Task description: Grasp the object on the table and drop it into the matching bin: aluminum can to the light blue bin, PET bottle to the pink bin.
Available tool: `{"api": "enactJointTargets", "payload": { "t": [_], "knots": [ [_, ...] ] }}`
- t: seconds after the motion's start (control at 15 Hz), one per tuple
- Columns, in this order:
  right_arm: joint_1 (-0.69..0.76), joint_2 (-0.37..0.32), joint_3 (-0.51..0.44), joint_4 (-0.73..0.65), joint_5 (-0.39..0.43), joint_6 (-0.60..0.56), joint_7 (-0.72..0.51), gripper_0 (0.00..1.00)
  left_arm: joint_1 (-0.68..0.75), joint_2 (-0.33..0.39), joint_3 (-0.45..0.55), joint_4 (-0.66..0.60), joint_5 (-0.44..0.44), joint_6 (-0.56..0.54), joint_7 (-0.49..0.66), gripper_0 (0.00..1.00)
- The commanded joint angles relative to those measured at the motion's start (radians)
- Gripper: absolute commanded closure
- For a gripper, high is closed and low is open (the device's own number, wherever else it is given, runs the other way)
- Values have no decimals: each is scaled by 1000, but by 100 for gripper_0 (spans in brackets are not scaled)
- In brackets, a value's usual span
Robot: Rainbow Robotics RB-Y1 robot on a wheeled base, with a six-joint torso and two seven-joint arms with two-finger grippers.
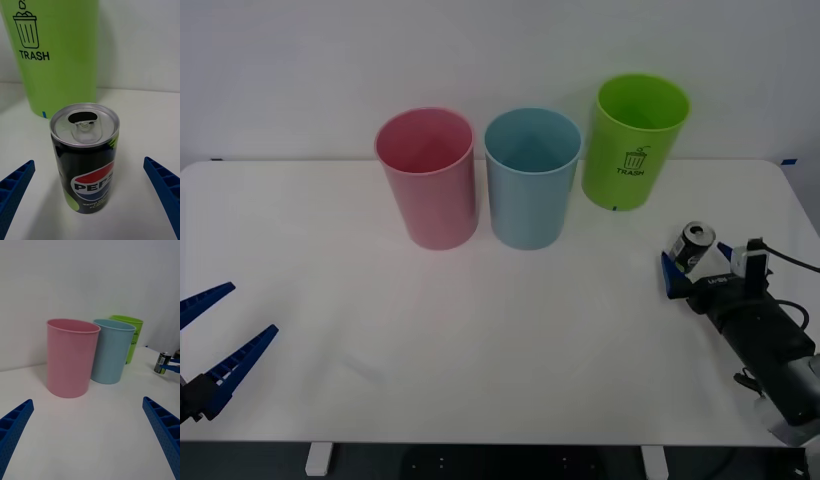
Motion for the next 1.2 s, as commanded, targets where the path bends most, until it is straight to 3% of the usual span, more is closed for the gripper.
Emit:
{"api": "enactJointTargets", "payload": {
  "t": [0.07, 0.6, 0.67, 0.73, 0.8, 1.2],
  "knots": [
    [-58, 0, 0, 69, 0, 1, 11, 0, 0, 0, 0, 0, 0, 0, 0, 0],
    [-84, 0, 5, 87, 1, 18, 23, 0, 0, 0, 0, 0, 0, 0, 0, 0],
    [-84, 0, 5, 88, 1, 18, 23, 11, 0, 0, 0, 0, 0, 0, 0, 0],
    [-84, 1, 5, 88, 0, 18, 20, 83, 0, 0, 0, 0, 0, 0, 0, 0],
    [-84, 0, 6, 88, 0, 18, 22, 97, 0, 0, 0, 0, 0, 0, 0, 0],
    [-84, 0, 15, 87, -15, 10, 23, 100, 0, 0, 0, 0, 0, 0, 0, 0]
  ]
}}
